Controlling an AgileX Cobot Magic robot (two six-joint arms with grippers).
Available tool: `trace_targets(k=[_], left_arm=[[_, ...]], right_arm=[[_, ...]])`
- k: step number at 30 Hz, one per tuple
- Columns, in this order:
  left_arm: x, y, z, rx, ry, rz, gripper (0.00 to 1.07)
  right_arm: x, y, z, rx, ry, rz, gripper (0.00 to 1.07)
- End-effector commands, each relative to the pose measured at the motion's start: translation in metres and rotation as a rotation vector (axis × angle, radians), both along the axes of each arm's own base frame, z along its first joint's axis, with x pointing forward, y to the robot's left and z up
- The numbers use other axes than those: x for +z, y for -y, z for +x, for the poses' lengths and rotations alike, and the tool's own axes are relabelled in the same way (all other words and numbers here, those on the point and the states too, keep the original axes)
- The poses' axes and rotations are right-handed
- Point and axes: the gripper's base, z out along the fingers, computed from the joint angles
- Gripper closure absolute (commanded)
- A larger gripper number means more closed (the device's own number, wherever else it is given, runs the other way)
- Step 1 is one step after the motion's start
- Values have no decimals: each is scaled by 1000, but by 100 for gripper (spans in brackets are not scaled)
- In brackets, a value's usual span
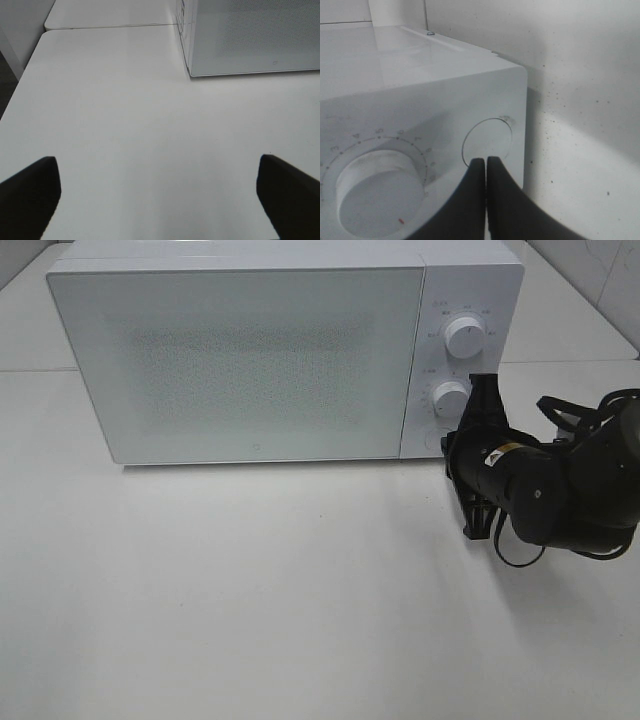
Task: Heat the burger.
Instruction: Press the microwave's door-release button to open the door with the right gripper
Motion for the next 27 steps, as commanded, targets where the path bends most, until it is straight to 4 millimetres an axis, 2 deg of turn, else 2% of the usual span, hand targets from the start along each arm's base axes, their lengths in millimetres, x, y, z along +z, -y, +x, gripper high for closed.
trace_targets(k=[1,11,27], left_arm=[[-1,0,-2,7,7,2,6],[-1,0,-2,7,7,2,6],[-1,0,-2,7,7,2,6]], right_arm=[[-2,0,7,10,3,-18,107],[-9,-4,18,-5,10,-13,107],[-5,0,30,-39,36,4,107]])
